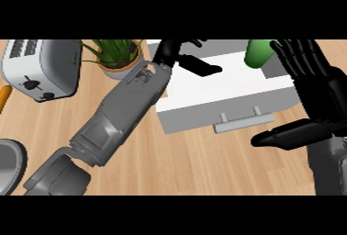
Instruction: Pick up the cup, place it into the drawer and close the drawer
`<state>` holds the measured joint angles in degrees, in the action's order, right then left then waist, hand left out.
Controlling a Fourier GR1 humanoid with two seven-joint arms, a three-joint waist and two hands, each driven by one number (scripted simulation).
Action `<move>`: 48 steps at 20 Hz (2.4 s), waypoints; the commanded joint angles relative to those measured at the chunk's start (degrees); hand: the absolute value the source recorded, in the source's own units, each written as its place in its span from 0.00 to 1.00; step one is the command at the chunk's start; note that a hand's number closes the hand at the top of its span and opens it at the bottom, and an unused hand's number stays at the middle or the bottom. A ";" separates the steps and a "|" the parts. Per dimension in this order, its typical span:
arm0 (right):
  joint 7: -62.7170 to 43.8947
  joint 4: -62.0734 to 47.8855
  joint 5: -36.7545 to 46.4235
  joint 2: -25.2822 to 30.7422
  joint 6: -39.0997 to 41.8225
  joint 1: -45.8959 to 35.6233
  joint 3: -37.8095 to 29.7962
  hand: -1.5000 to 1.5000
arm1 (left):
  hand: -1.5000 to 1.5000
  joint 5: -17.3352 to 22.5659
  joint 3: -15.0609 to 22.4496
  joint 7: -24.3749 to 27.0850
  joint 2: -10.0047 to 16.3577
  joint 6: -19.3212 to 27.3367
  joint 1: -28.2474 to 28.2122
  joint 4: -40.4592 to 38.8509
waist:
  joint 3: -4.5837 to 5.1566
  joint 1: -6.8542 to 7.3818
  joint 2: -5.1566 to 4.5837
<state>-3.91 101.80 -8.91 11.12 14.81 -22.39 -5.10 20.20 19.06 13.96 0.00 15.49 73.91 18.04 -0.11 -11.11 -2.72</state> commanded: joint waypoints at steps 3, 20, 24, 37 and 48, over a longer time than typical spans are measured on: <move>-1.94 0.08 -5.85 -1.29 6.59 -1.95 5.13 1.00 | 0.00 6.31 -1.28 4.67 0.00 -0.15 -1.00 2.96 | 0.09 -1.19 -0.31; -2.37 1.18 16.29 13.80 19.44 5.89 17.45 0.00 | 0.00 17.35 -4.59 15.70 0.00 1.43 -2.95 4.20 | 0.02 7.18 1.83; 2.01 -8.30 26.62 10.28 11.65 7.41 20.88 0.00 | 0.00 16.94 -4.95 17.14 0.00 -1.07 -4.93 4.96 | 0.04 10.46 2.11; 18.33 -53.15 40.06 4.93 0.43 -9.07 22.45 1.00 | 0.00 17.64 -6.74 18.74 5.84 -6.76 -15.90 13.32 | -0.04 15.19 1.87; 26.90 -71.22 35.09 8.91 -6.18 -26.02 8.66 1.00 | 0.00 18.34 -5.68 15.22 9.70 -11.00 -22.13 21.09 | -0.22 20.10 0.72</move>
<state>21.50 36.03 27.83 17.99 10.13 -42.58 8.01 38.40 13.29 30.03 7.81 6.09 53.82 37.80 -0.30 7.61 -1.36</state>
